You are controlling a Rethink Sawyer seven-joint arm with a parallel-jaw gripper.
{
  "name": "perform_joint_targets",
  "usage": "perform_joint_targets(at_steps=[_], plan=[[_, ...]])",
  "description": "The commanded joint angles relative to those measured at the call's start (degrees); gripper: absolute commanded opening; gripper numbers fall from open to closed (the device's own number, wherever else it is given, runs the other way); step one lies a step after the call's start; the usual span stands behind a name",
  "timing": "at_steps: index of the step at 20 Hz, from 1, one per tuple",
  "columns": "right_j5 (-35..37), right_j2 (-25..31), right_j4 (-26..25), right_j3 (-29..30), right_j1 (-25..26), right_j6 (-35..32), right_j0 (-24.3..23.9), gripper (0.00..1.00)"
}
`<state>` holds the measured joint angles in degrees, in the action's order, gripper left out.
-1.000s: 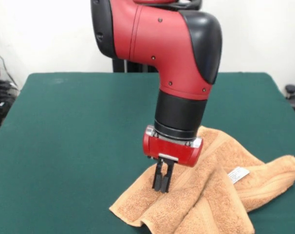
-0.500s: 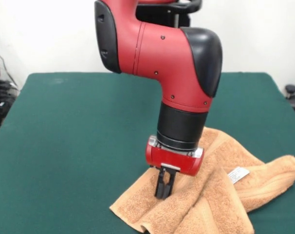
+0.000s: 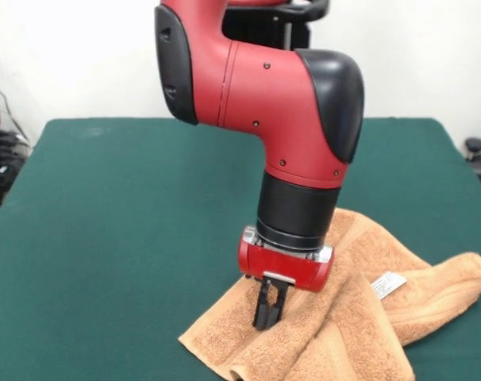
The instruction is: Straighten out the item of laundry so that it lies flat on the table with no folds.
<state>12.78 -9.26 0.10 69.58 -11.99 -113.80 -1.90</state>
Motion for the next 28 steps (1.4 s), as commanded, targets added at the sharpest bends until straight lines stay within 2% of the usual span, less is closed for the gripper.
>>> perform_joint_targets(at_steps=[1, 8, 12, 19, 28], plan=[[1.14, 4.23, -0.05, 3.17, -0.69, -6.27, 0.82, 0.0], [4.42, 5.71, -1.77, 8.37, -5.24, -2.78, -1.29, 0.0], [3.68, 5.91, -2.64, 12.16, -7.47, -2.45, -1.89, 0.0], [-1.28, 8.01, -4.02, 14.66, -6.06, -2.45, -4.04, 0.0], [-4.94, 7.34, -4.67, 12.32, -3.07, -5.56, -3.05, 0.0]])
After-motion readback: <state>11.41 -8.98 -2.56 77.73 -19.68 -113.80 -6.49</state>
